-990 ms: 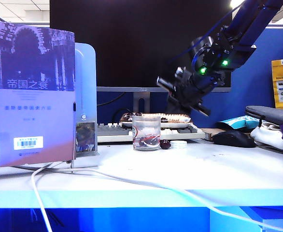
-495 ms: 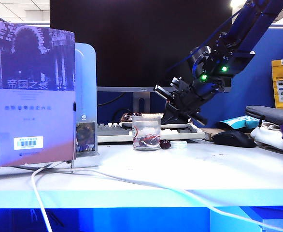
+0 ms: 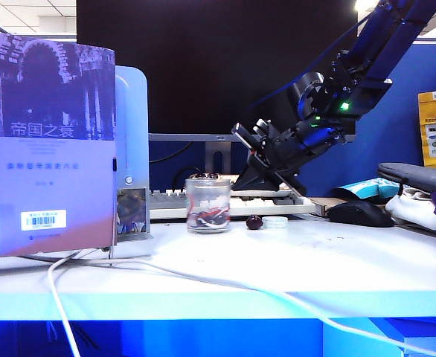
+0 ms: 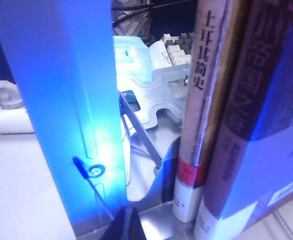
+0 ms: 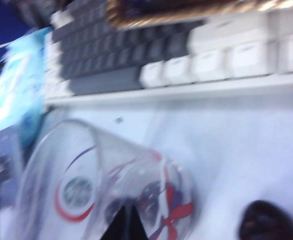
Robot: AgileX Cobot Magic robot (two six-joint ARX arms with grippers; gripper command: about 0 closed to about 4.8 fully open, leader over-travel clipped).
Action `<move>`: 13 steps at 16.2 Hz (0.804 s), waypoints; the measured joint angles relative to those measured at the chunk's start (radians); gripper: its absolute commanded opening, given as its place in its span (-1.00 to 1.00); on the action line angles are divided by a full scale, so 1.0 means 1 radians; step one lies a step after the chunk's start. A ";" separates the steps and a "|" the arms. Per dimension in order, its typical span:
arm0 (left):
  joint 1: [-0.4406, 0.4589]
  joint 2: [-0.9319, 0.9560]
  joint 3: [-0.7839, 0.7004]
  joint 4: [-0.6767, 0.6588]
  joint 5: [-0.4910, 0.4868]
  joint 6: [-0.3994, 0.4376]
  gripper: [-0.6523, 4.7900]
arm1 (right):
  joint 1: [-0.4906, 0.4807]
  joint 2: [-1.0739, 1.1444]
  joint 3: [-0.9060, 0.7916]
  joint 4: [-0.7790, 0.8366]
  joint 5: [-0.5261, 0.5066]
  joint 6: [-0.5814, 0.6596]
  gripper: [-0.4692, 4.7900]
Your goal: Pick up the cherry on the right side of the glass and put it inside the glass.
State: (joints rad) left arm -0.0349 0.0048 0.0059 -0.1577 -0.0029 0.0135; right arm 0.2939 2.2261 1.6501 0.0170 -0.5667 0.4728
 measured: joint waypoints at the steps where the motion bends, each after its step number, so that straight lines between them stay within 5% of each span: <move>1: 0.000 0.000 0.000 0.000 0.000 0.000 -0.78 | 0.000 0.000 0.000 0.000 -0.023 -0.001 -0.84; 3: 0.000 0.000 0.000 0.000 0.000 0.000 -0.78 | 0.002 0.000 0.000 -0.015 0.000 -0.024 -0.84; 6: 0.000 0.000 0.000 0.000 0.000 0.000 -0.78 | -0.002 0.000 0.000 -0.106 0.208 -0.048 -0.84; 13: 0.000 0.000 0.000 0.000 0.000 0.000 -0.78 | -0.003 0.000 0.001 -0.140 0.317 -0.071 -0.84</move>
State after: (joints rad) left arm -0.0349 0.0048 0.0059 -0.1577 -0.0029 0.0135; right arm 0.2909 2.2261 1.6512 -0.1230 -0.2497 0.4019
